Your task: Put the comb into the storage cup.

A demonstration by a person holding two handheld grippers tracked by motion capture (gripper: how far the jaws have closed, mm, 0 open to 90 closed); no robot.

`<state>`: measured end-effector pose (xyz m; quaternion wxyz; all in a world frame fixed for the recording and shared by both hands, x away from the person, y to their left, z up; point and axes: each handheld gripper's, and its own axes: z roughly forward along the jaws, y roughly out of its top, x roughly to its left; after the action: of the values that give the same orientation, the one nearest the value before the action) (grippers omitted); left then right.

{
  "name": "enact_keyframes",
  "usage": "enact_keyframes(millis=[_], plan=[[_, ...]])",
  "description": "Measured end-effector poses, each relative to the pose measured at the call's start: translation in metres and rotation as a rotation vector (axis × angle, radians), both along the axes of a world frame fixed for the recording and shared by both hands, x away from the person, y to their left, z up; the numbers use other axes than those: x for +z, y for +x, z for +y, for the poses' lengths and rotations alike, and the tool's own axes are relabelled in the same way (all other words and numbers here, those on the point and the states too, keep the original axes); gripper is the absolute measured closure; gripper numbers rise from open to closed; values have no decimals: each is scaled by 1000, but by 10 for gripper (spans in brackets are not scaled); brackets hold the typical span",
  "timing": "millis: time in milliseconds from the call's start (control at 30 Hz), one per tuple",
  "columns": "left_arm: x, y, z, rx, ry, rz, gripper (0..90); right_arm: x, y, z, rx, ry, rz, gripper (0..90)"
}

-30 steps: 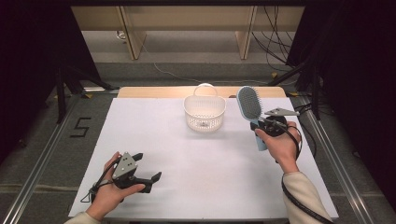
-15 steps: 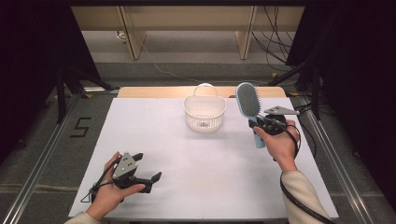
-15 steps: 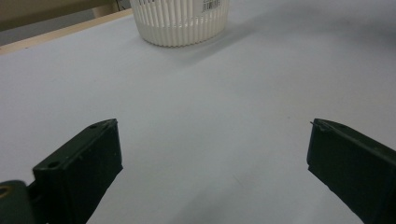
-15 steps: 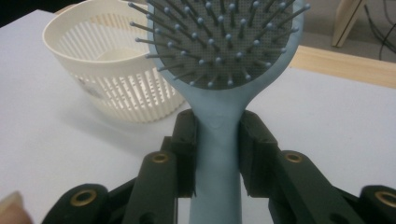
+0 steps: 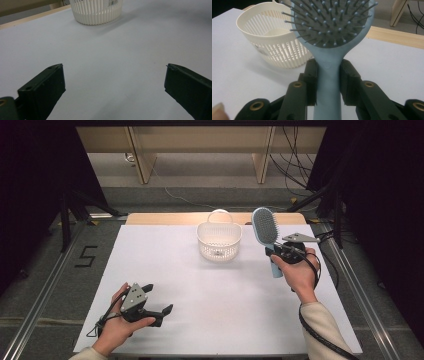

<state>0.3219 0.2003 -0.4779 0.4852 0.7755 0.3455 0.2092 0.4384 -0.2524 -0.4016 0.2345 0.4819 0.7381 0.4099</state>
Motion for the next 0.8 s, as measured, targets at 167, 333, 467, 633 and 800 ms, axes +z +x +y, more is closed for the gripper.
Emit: enact_keyframes(millis=[167, 333, 467, 633, 800], plan=[[0, 0, 0, -1, 0, 0, 27, 1, 2, 2, -1, 4, -12, 709], [0, 0, 0, -3, 2, 0, 27, 2, 3, 4, -6, 10, -25, 709], [0, 0, 0, -2, 1, 0, 27, 2, 3, 5, -10, 11, -30, 709], [0, 0, 0, -2, 2, 0, 27, 2, 4, 6, -9, 10, -30, 709], [0, 0, 0, -1, 2, 0, 27, 3, 5, 7, -9, 12, -39, 709]])
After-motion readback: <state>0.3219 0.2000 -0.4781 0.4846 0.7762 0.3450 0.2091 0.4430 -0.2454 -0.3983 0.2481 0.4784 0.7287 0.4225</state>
